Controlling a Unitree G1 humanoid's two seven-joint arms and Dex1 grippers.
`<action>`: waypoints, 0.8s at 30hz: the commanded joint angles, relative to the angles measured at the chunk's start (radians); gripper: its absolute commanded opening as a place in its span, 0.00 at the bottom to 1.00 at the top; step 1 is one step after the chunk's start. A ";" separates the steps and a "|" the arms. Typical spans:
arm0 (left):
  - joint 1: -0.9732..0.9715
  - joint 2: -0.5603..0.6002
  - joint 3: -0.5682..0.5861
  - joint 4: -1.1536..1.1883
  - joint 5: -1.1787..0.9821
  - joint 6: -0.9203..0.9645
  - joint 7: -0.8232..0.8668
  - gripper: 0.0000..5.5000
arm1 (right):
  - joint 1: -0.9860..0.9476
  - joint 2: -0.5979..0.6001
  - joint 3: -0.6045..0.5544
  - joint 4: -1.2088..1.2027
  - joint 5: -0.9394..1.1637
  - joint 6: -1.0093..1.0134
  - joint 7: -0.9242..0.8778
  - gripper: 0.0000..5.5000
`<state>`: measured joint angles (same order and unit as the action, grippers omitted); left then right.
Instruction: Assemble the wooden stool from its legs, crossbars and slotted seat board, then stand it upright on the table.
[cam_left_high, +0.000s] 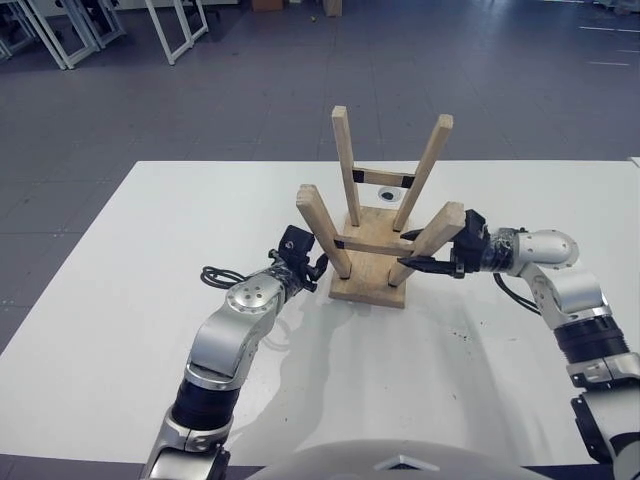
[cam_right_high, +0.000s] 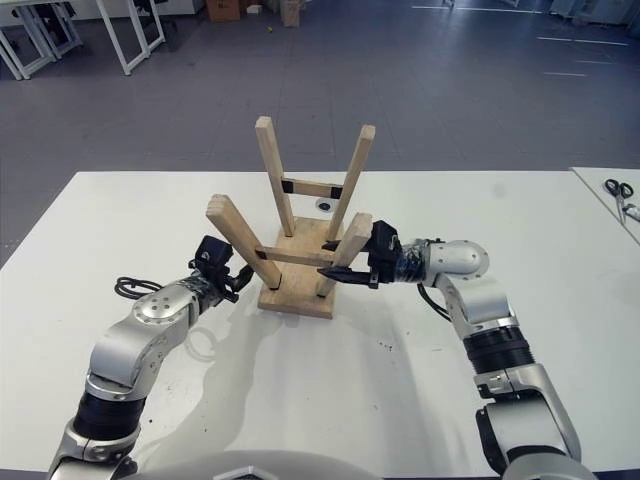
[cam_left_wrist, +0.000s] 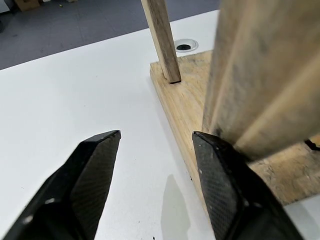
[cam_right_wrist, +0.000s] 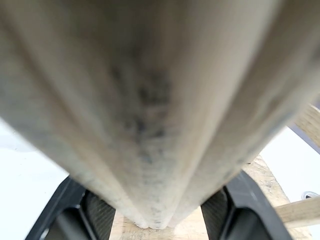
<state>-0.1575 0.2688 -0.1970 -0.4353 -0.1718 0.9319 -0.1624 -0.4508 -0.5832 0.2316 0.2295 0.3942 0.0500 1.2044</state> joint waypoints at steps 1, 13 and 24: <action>-0.040 -0.047 -0.078 -0.020 -0.076 0.014 -0.101 0.49 | 0.064 0.044 0.173 0.066 -0.166 0.079 0.001 0.37; 0.107 0.203 -0.036 -0.006 -0.020 0.082 -0.191 0.49 | -0.026 0.016 0.239 0.174 -0.205 -0.045 0.063 0.37; 0.119 0.145 -0.049 -0.009 -0.014 0.076 -0.157 0.48 | -0.145 0.033 0.210 0.244 -0.205 -0.086 0.083 0.53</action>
<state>-0.0643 0.4180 -0.2319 -0.4572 -0.1910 0.9765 -0.3261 -0.5952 -0.5528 0.4431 0.4634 0.2201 -0.0289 1.2719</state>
